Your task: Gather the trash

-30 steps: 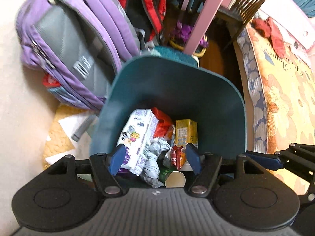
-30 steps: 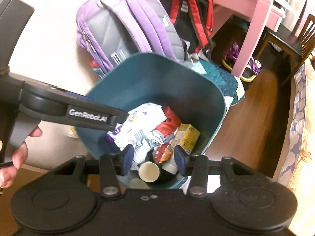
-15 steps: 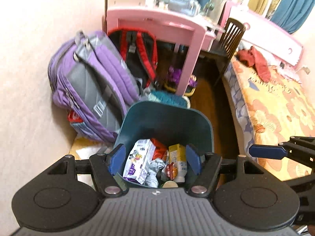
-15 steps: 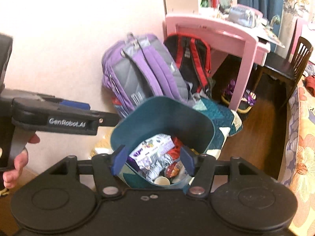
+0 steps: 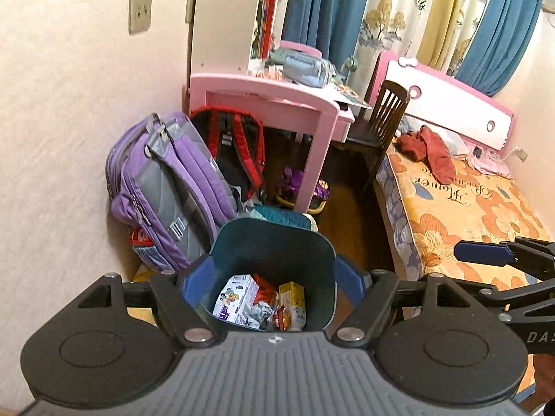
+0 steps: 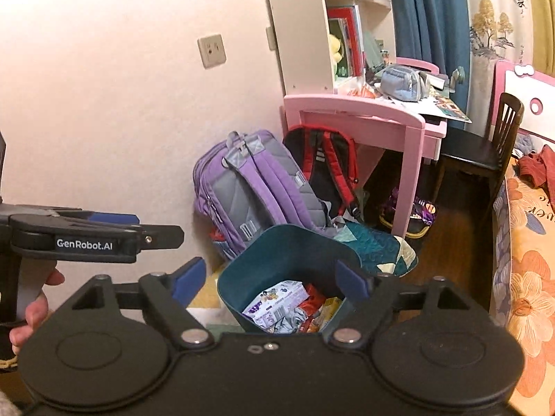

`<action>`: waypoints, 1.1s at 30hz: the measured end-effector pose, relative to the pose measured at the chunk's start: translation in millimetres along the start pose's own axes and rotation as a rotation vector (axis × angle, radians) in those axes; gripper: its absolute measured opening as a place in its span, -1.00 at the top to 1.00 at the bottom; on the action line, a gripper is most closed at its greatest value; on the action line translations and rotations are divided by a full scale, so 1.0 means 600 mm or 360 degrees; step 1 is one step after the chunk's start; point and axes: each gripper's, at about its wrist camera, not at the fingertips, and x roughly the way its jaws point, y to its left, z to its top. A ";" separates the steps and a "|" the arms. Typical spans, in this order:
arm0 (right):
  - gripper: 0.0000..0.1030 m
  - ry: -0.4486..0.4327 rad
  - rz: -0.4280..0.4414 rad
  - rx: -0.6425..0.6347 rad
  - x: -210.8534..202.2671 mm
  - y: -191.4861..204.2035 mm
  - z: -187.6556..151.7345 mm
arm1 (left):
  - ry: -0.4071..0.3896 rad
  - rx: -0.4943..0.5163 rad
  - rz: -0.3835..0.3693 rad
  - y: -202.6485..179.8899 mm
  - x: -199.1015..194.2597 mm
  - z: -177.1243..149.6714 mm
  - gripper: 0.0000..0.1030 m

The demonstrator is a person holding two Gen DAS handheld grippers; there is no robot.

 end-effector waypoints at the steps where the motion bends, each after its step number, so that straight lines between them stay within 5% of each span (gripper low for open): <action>1: -0.68 -0.0013 0.0000 -0.0001 -0.007 0.001 0.000 | -0.0009 0.0000 0.0004 -0.002 -0.006 -0.002 -0.48; 12: -1.00 -0.0071 0.0006 -0.0010 -0.057 0.012 -0.006 | -0.0052 -0.0068 -0.0038 -0.022 -0.062 -0.014 -0.61; 16: -1.00 -0.0047 0.0019 -0.0013 -0.060 0.017 -0.008 | -0.0001 -0.0090 -0.0024 -0.022 -0.063 -0.020 -1.00; 33: -1.00 -0.0044 0.0017 0.0006 -0.075 0.017 -0.015 | 0.0031 -0.0092 -0.0041 -0.029 -0.074 -0.025 -1.00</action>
